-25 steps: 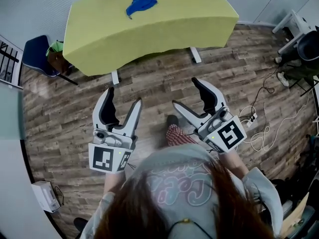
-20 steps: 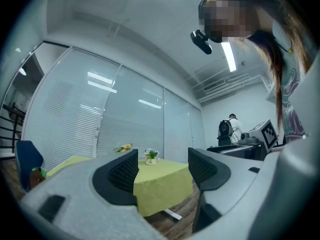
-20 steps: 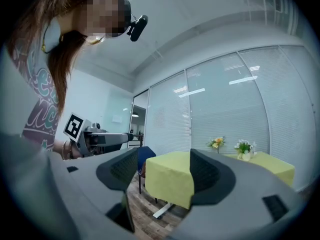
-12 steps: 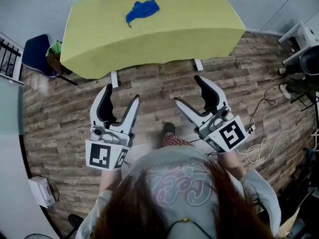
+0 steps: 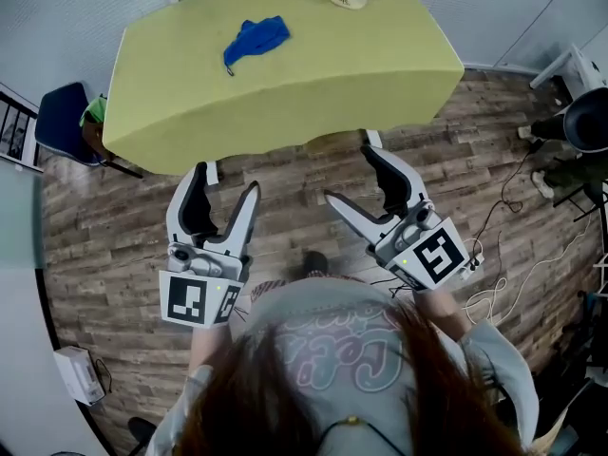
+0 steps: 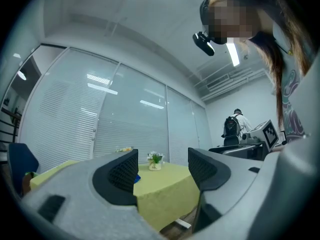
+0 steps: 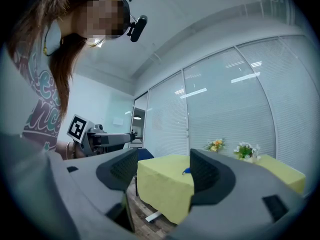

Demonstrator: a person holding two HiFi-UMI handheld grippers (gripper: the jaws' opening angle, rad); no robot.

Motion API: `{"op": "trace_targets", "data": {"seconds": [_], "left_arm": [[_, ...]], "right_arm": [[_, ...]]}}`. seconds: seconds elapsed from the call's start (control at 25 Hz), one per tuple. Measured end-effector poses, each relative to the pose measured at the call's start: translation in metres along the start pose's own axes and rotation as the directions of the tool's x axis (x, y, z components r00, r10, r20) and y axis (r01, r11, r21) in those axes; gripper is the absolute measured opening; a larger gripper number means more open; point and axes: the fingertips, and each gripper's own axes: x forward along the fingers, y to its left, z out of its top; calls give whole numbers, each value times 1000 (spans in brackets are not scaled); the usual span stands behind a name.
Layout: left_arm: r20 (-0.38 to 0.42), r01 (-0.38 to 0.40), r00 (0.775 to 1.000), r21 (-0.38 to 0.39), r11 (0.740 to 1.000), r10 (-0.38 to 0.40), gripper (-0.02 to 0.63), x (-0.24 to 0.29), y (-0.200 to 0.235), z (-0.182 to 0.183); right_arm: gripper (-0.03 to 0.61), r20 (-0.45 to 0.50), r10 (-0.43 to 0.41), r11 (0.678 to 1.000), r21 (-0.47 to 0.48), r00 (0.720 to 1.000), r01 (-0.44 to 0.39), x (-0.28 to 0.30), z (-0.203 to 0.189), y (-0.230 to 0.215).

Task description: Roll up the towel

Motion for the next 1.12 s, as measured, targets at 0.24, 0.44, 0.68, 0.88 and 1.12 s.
{"op": "trace_targets", "data": {"seconds": [0.24, 0.44, 0.68, 0.88, 1.12], "left_arm": [[-33, -33, 999, -4, 999, 33, 285, 8, 5, -11], [-50, -20, 999, -9, 1000, 19, 285, 14, 10, -18], [-35, 9, 999, -9, 1000, -9, 285, 28, 3, -17], [-41, 20, 999, -6, 1000, -20, 285, 28, -2, -18], [-47, 15, 999, -3, 1000, -16, 285, 34, 3, -20]], "right_arm": [[310, 2, 45, 998, 45, 999, -45, 13, -10, -8], [310, -5, 36, 999, 41, 999, -35, 18, -16, -13], [310, 7, 15, 998, 58, 1000, -15, 14, -14, -24], [310, 10, 12, 998, 54, 1000, -12, 12, -16, -25], [310, 17, 13, 998, 57, 1000, -14, 16, -15, -31]]}}
